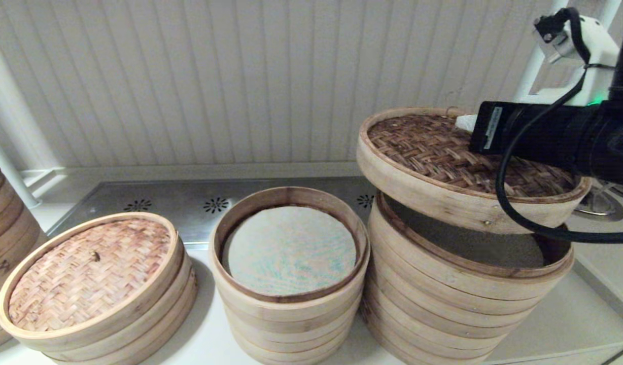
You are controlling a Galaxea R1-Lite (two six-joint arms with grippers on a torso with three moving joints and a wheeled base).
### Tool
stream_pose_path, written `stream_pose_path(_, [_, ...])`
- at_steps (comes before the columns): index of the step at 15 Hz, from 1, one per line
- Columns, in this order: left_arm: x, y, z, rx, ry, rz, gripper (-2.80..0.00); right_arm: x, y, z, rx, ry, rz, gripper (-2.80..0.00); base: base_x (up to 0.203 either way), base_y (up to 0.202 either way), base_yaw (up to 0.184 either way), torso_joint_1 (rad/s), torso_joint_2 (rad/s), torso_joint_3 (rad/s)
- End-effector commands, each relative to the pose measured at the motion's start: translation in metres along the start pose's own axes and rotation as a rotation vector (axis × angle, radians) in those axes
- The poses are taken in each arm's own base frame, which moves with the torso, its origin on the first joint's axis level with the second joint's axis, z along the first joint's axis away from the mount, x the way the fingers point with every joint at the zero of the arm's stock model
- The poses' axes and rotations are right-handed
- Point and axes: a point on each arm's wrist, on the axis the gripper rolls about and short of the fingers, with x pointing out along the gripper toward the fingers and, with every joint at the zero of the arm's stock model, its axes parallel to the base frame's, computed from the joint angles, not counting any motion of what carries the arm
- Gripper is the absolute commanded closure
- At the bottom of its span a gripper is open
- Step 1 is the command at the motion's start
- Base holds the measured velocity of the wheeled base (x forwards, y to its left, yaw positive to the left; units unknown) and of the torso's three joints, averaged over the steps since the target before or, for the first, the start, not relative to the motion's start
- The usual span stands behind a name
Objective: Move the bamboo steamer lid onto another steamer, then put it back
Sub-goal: Put the steamer
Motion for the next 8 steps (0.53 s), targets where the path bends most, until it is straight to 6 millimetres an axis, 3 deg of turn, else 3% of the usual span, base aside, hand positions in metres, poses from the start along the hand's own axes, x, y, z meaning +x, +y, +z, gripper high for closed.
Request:
stream_pose_path(1, [0.000, 0.000, 0.000, 0.000, -0.001, 0.000, 0.00, 0.007, 0.015, 0.002, 0.000, 0.013, 0.044, 0.00, 0.000, 0.000, 0.000, 0.000, 0.00, 0.000])
stream_pose_path(5, [0.000, 0.000, 0.000, 0.000, -0.001, 0.000, 0.00, 0.006, 0.047, 0.013, 0.006, 0.032, 0.142, 0.00, 0.000, 0.000, 0.000, 0.000, 0.00, 0.000])
stream_pose_path(8, [0.000, 0.000, 0.000, 0.000, -0.001, 0.000, 0.00, 0.019, 0.070, 0.007, -0.009, 0.067, 0.188, 0.00, 0.000, 0.000, 0.000, 0.000, 0.00, 0.000])
